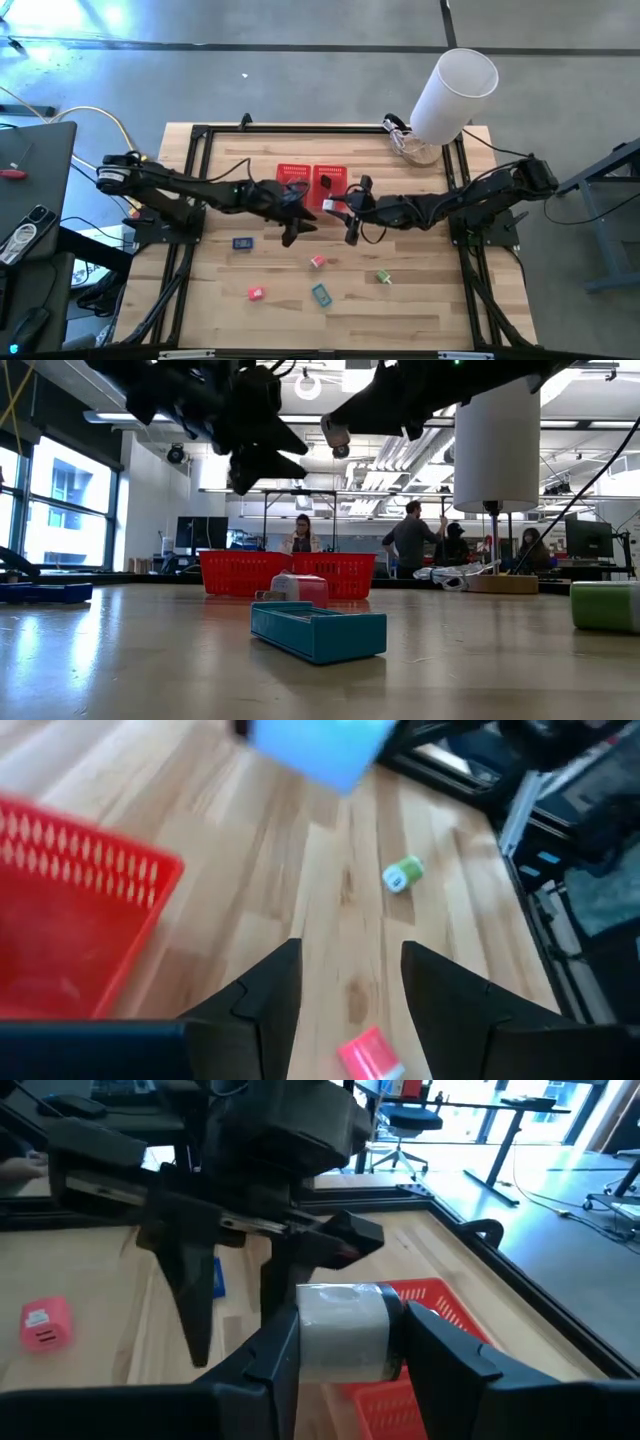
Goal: Pick & Place Office items
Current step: Put the white charger adapter into the left red bin
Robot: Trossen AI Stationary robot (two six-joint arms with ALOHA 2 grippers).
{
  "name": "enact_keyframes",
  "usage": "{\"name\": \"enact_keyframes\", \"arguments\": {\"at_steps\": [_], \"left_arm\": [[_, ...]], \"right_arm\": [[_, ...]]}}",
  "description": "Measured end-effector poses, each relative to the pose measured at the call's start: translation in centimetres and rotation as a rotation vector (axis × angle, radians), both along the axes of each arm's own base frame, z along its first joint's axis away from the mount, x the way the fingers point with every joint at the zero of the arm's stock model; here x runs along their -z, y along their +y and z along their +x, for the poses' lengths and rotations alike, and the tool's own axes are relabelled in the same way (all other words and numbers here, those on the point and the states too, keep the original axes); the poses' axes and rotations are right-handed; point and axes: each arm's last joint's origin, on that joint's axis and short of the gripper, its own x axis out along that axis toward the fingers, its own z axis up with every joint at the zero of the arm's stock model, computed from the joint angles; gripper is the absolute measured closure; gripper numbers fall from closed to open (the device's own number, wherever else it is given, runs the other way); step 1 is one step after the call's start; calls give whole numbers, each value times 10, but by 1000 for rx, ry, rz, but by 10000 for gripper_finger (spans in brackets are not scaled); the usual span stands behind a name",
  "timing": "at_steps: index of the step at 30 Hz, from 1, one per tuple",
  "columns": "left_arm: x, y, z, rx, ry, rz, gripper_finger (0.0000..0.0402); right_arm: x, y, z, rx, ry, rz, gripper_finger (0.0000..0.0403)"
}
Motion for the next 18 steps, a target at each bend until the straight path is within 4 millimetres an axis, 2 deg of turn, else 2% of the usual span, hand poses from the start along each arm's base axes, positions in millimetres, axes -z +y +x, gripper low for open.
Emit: {"name": "enact_keyframes", "arguments": {"at_steps": [4, 9, 14, 18], "left_arm": [[-1, -3, 5, 48, -55, 17, 219], [-1, -3, 5, 63, -73, 57, 163], [-7, -1, 7, -14, -98, -112, 109], [-10, 5, 8, -69, -120, -219, 101]], "right_arm": [[1, 0, 0, -1, 11, -8, 268], [1, 0, 0, -2, 13, -8, 268], [1, 0, 0, -6, 20, -17, 268], [1, 3, -1, -22, 28, -45, 268]]}}
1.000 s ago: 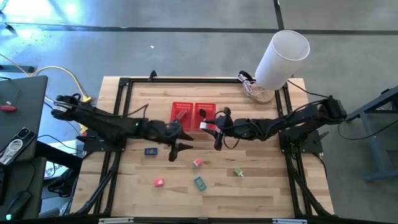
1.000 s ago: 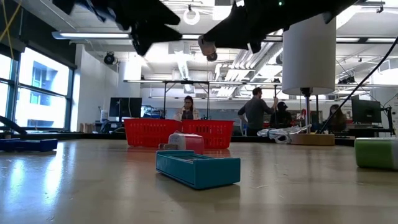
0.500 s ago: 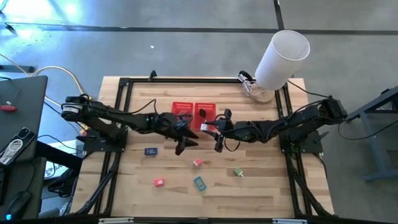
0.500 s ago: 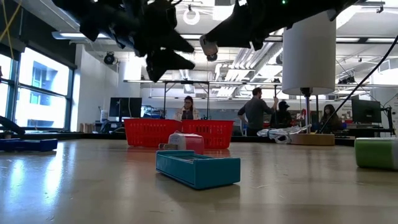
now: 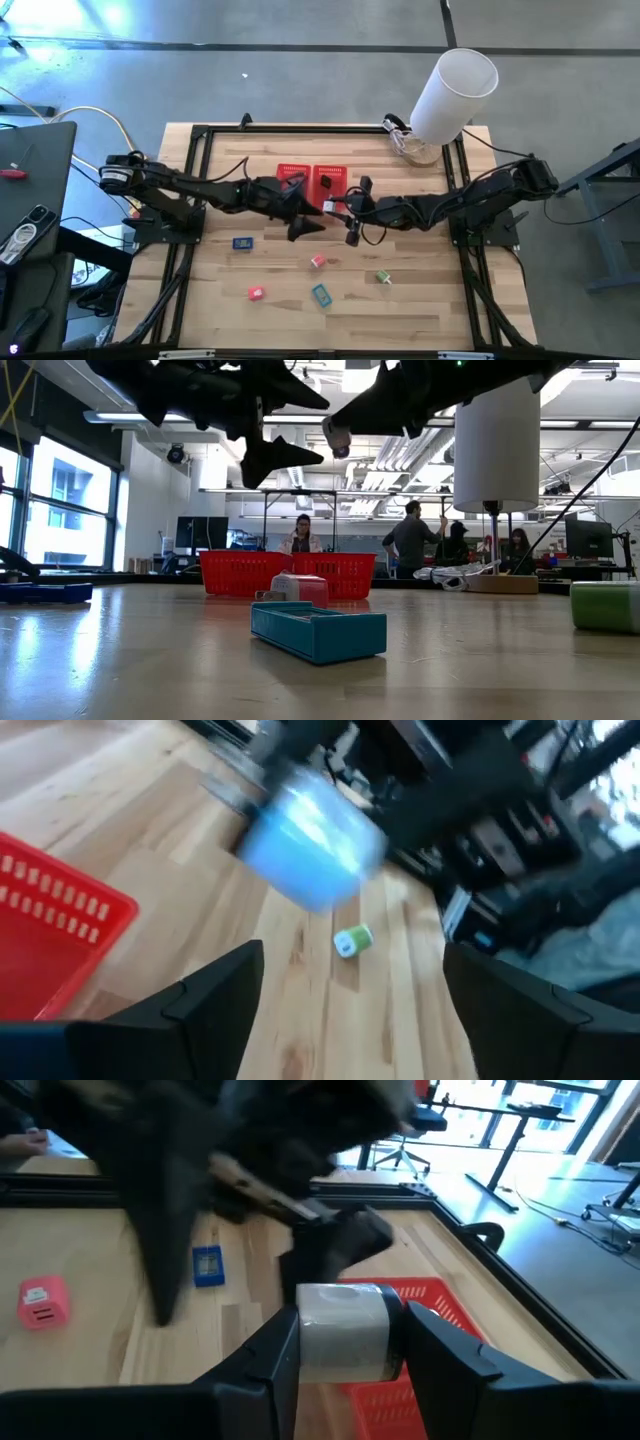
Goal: Pick & Place Office items
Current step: Put the white charger adapter into the left red bin
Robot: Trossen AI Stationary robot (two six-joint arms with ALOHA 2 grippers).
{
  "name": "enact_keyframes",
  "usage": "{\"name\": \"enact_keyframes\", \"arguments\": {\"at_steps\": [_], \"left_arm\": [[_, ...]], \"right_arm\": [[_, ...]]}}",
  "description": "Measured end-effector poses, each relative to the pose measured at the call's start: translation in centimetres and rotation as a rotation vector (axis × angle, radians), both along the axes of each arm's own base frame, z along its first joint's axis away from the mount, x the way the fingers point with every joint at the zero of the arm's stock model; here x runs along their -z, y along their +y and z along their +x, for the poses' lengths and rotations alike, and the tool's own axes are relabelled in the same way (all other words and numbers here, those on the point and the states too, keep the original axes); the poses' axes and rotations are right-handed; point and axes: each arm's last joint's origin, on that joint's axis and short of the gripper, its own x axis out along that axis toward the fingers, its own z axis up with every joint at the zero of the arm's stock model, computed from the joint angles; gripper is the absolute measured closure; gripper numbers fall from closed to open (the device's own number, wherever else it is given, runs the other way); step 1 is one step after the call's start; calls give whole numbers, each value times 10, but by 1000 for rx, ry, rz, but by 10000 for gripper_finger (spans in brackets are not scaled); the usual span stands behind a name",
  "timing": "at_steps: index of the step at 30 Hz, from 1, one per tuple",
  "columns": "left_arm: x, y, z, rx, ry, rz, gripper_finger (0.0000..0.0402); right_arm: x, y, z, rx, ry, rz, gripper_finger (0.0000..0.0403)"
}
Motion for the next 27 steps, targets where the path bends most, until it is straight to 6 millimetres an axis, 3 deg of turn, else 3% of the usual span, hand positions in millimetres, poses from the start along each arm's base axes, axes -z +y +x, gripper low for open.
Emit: {"name": "enact_keyframes", "arguments": {"at_steps": [11, 27], "left_arm": [[-8, 17, 1, -68, -76, -46, 100], [-23, 0, 3, -29, -238, -40, 100]], "right_arm": [[0, 9, -1, -46, 7, -38, 268], [-14, 11, 1, -88, -75, -257, 268]]}}
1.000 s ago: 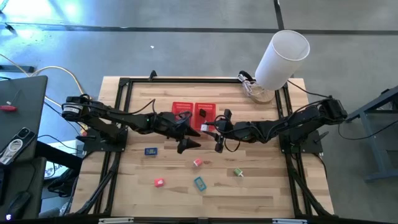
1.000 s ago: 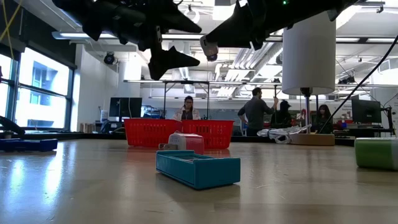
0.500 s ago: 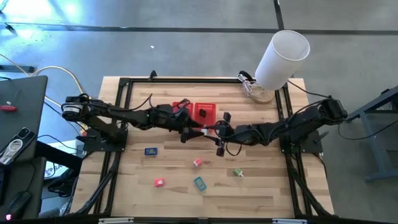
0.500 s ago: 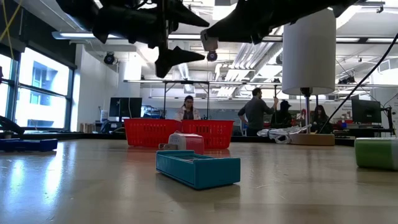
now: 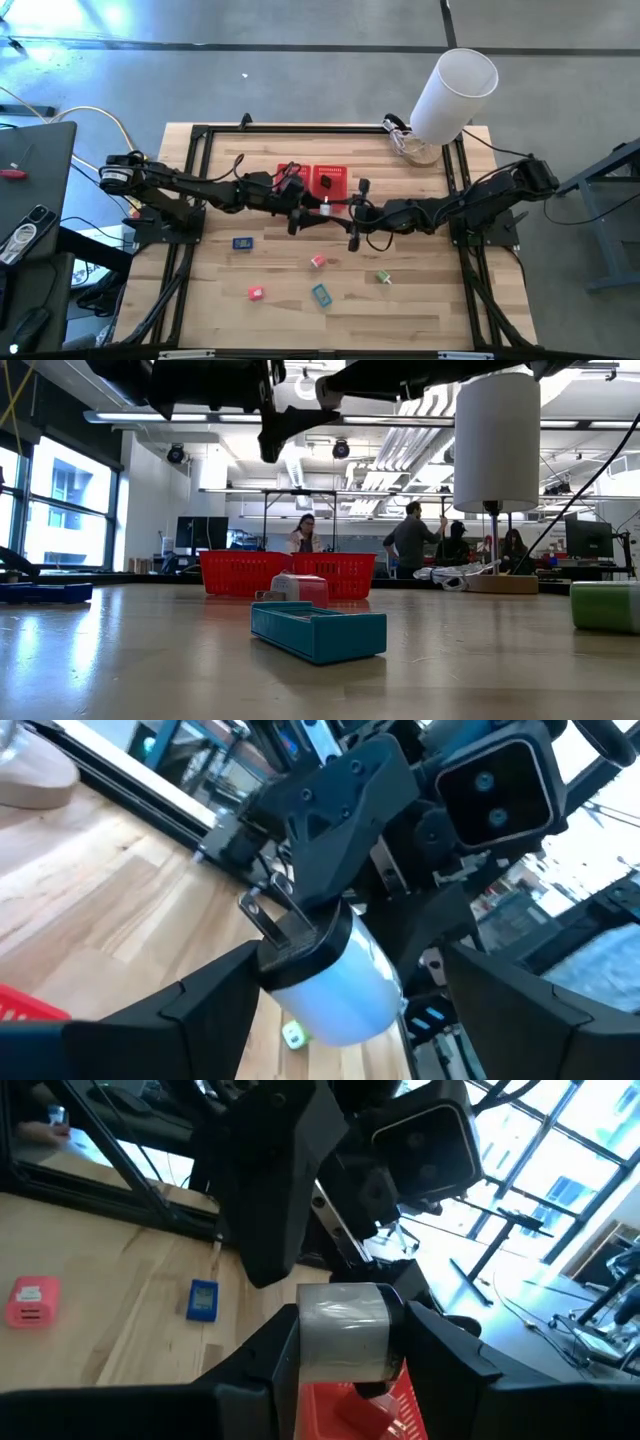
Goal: Pick & Place Office items
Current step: Put the white charger adapter into the left red bin
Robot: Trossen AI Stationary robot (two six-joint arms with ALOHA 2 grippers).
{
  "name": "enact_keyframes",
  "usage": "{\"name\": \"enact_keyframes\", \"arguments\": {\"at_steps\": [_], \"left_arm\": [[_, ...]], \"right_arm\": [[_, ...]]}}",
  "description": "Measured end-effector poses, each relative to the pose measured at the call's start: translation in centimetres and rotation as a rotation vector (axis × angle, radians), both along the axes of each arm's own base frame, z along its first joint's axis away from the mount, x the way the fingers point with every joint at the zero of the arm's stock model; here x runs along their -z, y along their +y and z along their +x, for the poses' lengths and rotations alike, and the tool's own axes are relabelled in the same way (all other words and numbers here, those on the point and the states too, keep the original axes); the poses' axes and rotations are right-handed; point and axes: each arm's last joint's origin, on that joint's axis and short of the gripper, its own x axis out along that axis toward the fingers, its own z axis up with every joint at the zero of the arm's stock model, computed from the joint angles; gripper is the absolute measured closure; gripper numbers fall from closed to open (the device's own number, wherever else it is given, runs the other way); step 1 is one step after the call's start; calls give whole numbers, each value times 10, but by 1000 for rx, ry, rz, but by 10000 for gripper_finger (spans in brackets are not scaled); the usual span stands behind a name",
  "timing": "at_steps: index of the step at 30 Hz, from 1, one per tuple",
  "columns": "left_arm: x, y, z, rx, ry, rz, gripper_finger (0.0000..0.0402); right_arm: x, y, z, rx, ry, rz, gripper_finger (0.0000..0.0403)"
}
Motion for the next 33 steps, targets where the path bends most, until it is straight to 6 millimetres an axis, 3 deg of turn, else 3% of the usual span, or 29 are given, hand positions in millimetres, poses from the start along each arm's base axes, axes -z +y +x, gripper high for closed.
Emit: {"name": "enact_keyframes", "arguments": {"at_steps": [13, 30, 33], "left_arm": [[0, -3, 0, -34, -8, 52, 116], [1, -2, 0, -61, 7, 29, 239], [1, -2, 0, -68, 9, 34, 256]], "right_arm": [[2, 1, 2, -18, 19, -103, 268], [2, 0, 2, -21, 42, -210, 268], [3, 0, 2, -22, 46, -212, 239]]}}
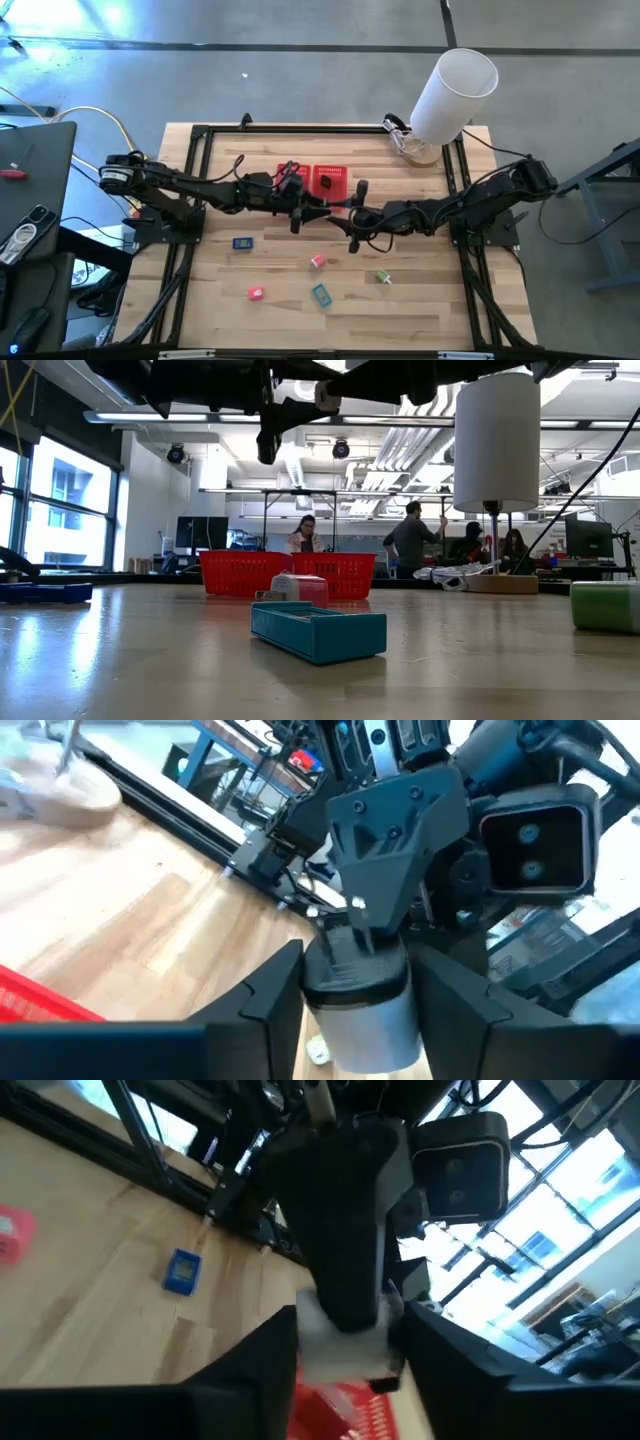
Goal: Pick & Place Office items
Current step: Put the white charger adapter into the left red bin
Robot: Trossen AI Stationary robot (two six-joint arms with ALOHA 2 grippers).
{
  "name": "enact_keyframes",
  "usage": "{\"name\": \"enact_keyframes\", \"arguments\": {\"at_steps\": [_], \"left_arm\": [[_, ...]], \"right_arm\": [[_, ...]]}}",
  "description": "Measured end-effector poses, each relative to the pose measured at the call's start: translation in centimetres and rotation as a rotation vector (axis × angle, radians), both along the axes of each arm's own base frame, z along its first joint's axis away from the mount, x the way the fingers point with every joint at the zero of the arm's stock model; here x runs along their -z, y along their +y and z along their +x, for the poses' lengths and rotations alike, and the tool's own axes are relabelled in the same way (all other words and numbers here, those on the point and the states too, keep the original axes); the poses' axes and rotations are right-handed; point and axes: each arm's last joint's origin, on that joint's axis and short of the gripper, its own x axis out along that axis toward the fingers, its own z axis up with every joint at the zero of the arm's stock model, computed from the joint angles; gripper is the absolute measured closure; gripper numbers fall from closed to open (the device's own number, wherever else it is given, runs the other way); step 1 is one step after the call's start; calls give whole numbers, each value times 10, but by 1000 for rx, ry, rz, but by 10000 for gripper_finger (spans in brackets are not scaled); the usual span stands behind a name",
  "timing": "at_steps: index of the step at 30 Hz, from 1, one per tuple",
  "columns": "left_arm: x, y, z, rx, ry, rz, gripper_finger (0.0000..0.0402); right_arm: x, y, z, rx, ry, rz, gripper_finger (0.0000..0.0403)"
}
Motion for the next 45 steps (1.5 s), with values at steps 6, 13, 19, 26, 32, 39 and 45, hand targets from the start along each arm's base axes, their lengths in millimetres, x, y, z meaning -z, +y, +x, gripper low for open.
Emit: {"name": "enact_keyframes", "arguments": {"at_steps": [6, 13, 19, 26, 32, 39, 45], "left_arm": [[0, 2, 0, -11, 3, 38, 266], [6, 4, -4, -69, 100, 121, 267], [18, 12, -16, -295, 334, 285, 267], [34, 31, -27, -381, 564, 362, 267], [42, 60, -37, -504, 691, 356, 268], [52, 90, -49, -588, 746, 335, 268], [77, 93, -62, -620, 661, 316, 268]], "right_arm": [[2, 4, -1, -10, 16, 22, 131], [3, 25, -8, 49, 28, -3, 73], [11, 39, -15, 53, 95, -3, 74], [18, 43, -18, 36, 156, 41, 77], [20, 42, -18, 45, 161, 68, 78], [20, 43, -18, 24, 172, 71, 78], [22, 44, -19, 0, 190, 103, 78]]}}
